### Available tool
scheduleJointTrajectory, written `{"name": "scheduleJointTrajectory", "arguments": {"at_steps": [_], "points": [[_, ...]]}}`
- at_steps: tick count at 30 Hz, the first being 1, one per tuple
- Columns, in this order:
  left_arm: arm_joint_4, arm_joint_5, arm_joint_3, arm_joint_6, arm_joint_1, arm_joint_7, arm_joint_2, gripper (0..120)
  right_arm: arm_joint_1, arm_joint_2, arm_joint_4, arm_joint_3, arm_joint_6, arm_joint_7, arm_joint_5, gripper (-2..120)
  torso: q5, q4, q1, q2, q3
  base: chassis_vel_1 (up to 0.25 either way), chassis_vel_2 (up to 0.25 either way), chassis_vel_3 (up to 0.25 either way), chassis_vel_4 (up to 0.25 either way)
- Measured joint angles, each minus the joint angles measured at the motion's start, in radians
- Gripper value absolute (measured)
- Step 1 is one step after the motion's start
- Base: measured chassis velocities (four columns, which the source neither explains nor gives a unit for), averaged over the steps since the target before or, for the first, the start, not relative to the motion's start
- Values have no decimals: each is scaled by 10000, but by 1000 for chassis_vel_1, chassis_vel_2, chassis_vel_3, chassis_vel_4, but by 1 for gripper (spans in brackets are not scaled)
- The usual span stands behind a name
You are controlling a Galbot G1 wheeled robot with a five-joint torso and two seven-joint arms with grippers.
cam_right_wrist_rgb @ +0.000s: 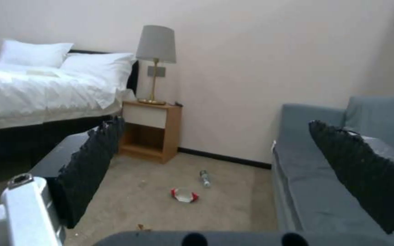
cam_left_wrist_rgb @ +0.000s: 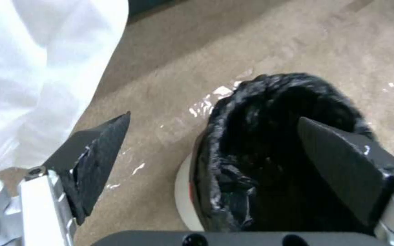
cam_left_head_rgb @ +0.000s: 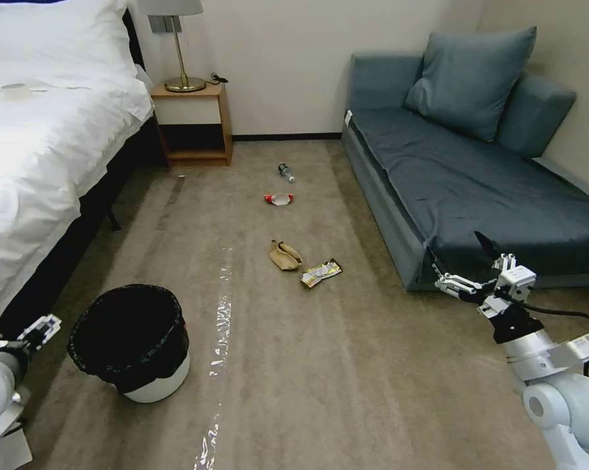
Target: Pick up the trash bin, then pick up the garbage on the floor and place it into the trash bin.
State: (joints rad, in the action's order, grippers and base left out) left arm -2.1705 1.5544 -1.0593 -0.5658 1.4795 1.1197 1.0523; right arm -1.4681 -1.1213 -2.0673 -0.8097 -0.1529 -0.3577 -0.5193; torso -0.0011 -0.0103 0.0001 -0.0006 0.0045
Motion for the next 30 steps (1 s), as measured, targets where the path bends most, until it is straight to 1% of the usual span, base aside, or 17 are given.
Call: {"name": "scheduleJointTrajectory", "arguments": {"at_steps": [2,6,8,9,11,13,15,16,18,19,21,22,25,30], "points": [[319,77,30,14,-24,-115,16,99,-16,-6,-29,0,0,3,35,100,0,0,0,0,0,0,0,0,0],[454,159,70,12,-36,-211,18,99,-34,-53,-62,4,0,7,72,100,-1,-1,0,0,0,0,0,0,0],[747,297,186,-49,-99,-453,-2,99,-72,-146,-104,31,4,10,146,100,1,0,0,0,0,0,0,0,0],[747,297,186,-49,-99,-453,-2,99,-72,-146,-104,31,4,10,146,100,1,0,0,0,0,0,0,0,0],[1153,460,423,-98,-254,-727,-46,98,-108,-228,-118,52,6,11,203,100,0,-1,0,0,0,0,0,0,0],[1287,476,513,-98,-330,-811,-54,98,-123,-247,-127,52,7,12,216,100,0,-2,0,0,0,0,0,0,0],[1640,549,761,-151,-616,-942,-135,98,-206,-258,-126,-3,4,14,240,100,1,-1,0,0,0,0,0,0,0],[1640,549,761,-151,-616,-942,-135,98,-206,-258,-126,-3,4,14,240,100,1,-1,0,0,0,0,0,0,0],[1905,555,1030,-210,-863,-972,-193,98,-223,-235,-68,-29,-21,5,243,100,2,-1,0,0,0,0,0,0,0],[1905,555,1030,-210,-863,-972,-193,98,-223,-235,-68,-29,-21,5,243,100,2,-1,0,0,0,0,0,0,0],[2186,526,1321,-221,-1175,-968,-186,98,-187,-234,-26,-22,-26,0,243,100,1,-3,0,0,0,0,0,0,0],[2186,526,1321,-221,-1175,-968,-186,98,-187,-234,-26,-22,-26,0,243,100,1,-3,0,0,0,0,0,0,0],[2515,481,1526,-221,-1427,-961,-161,98,-147,-244,67,5,-56,-12,261,100,0,-2,0,0,1,0,0,0,0],[2777,437,1648,-221,-1528,-944,-139,98,-155,-238,167,7,-129,-65,293,100,1,-1,0,0,0,0,0,0,0]]}}
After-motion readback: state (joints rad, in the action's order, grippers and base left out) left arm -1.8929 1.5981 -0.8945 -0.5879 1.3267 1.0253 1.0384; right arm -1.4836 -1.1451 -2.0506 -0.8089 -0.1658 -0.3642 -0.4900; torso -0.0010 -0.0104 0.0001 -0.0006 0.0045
